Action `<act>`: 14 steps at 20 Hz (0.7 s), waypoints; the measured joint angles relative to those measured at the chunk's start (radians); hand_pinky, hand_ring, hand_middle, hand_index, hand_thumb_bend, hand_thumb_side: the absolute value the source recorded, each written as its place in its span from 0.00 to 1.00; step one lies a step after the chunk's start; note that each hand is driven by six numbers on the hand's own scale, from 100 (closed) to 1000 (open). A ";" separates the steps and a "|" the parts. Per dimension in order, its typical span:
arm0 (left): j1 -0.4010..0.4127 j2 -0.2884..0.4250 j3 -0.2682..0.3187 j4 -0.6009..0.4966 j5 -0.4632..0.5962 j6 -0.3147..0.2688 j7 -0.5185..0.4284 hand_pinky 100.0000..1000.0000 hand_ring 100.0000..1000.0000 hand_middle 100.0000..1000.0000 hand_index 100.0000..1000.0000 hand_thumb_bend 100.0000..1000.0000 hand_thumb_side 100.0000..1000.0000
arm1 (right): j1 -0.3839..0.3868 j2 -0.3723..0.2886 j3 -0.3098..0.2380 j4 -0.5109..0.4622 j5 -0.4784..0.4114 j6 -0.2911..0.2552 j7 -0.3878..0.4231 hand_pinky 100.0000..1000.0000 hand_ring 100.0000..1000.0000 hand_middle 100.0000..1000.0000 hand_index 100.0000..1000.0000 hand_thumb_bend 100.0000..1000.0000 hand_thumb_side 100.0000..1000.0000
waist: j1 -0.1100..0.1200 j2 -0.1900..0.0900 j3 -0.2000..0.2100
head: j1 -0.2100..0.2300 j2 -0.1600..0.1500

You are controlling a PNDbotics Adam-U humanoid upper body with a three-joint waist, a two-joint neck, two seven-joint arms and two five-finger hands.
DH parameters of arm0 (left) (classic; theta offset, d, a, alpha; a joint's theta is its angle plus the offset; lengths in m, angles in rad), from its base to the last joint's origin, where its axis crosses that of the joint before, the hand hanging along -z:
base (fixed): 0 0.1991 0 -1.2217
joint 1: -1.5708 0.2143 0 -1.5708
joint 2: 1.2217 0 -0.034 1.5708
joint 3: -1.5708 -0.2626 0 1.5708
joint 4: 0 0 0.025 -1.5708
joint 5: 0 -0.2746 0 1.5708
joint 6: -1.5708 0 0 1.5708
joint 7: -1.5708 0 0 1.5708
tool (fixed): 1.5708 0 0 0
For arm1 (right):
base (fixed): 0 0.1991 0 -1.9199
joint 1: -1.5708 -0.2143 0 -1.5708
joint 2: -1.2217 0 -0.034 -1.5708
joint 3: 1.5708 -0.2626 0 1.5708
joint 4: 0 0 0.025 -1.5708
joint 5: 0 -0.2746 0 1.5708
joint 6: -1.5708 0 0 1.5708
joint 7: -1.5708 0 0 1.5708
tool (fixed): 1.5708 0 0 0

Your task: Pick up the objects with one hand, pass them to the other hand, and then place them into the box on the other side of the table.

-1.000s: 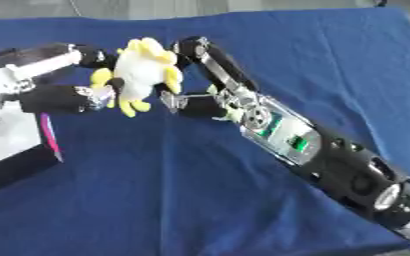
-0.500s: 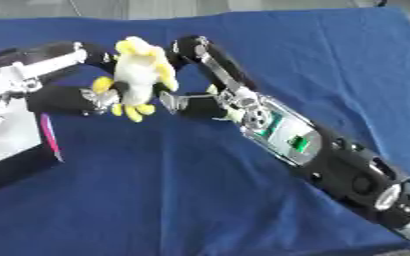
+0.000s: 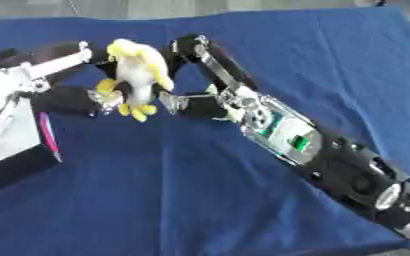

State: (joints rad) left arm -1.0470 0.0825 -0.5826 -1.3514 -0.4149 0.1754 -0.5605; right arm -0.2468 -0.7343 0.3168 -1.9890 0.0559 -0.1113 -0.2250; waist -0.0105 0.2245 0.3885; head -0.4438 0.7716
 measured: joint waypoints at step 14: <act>0.003 -0.018 0.015 0.017 0.164 0.025 0.077 1.00 0.47 0.23 0.30 0.00 0.20 | 0.000 0.000 0.001 0.005 0.005 0.016 0.010 0.57 0.45 0.41 0.52 0.00 0.00 | 0.000 0.000 0.000 | 0.000 0.000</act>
State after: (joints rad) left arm -1.0442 0.0646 -0.5677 -1.3344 -0.2508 0.2008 -0.4838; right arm -0.2470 -0.7342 0.3175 -1.9845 0.0605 -0.0953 -0.2152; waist -0.0105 0.2245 0.3886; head -0.4438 0.7716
